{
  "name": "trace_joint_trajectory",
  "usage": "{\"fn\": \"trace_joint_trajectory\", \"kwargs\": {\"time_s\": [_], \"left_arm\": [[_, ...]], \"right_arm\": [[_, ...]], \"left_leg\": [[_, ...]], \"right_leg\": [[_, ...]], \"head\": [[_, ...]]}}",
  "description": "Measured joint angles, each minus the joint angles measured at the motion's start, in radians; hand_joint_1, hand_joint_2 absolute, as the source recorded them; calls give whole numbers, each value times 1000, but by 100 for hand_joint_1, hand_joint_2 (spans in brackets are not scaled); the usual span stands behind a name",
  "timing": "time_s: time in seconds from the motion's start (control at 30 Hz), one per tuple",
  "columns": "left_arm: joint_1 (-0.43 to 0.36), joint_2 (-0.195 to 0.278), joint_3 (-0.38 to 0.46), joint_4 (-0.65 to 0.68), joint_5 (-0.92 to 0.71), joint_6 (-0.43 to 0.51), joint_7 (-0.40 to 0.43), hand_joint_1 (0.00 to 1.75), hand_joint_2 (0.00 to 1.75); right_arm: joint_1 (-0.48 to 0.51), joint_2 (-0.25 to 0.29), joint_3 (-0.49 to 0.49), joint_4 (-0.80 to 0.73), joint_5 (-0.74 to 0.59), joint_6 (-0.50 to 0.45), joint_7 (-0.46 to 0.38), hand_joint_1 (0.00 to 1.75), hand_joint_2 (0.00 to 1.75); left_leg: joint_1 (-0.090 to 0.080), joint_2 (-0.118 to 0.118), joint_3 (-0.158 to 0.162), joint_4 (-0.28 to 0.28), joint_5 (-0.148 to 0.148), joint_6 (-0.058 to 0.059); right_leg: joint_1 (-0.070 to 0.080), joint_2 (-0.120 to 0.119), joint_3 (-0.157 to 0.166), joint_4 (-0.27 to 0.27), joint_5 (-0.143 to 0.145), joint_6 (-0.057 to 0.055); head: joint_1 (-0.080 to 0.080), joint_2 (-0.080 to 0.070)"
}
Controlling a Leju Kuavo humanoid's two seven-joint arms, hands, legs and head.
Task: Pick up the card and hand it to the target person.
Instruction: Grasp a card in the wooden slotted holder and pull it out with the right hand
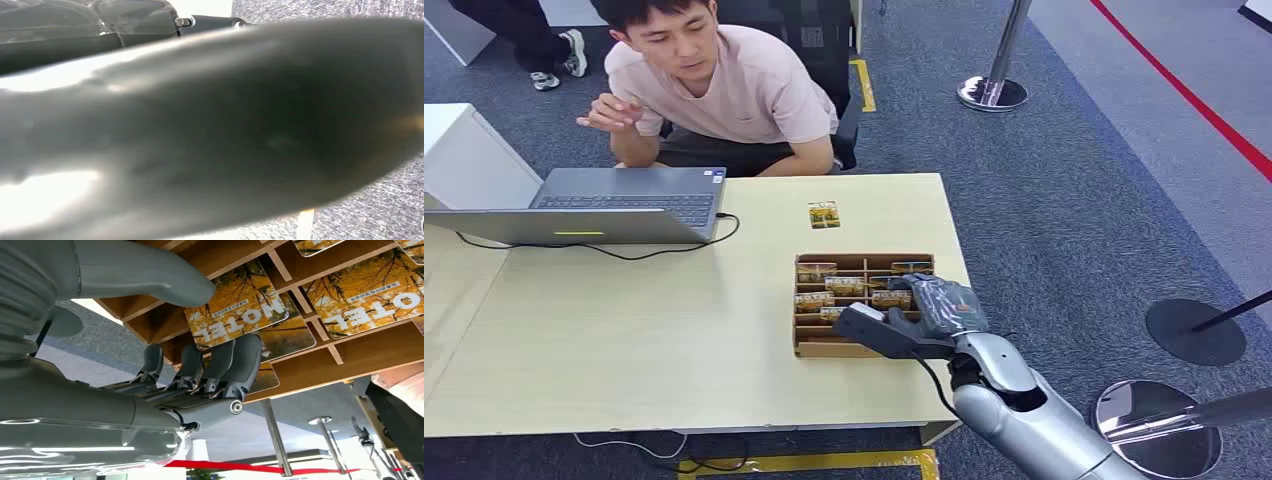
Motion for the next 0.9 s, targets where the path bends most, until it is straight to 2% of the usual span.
{"fn": "trace_joint_trajectory", "kwargs": {"time_s": [0.47, 0.7, 0.83, 0.9], "left_arm": [[0, 0, 0, 0, 0, 0, -1, 0, 0], [1, -1, 0, 0, -9, -8, -23, 0, 0], [5, -1, 0, 0, -22, -8, -70, 0, 175], [7, -1, 0, 0, -23, -7, -86, 0, 175]], "right_arm": [[-4, 2, 0, 8, 1, -1, 1, 88, 175], [8, 2, -17, 12, 6, -16, 3, 95, 175], [24, 0, -29, 12, 10, -18, -3, 94, 175], [28, 0, -31, 12, 13, -18, -8, 93, 175]], "left_leg": [[0, 0, 0, 0, 0, 0], [0, 0, 0, 0, 0, 0], [0, 0, 0, 0, 0, 0], [0, 0, 0, 0, 0, 0]], "right_leg": [[0, 0, 0, 0, 0, 0], [0, 0, 0, 0, 0, 1], [0, 0, 0, 0, 0, 1], [-1, 0, 0, 0, 0, 1]], "head": [[0, 0], [0, 0], [0, 0], [0, 0]]}}
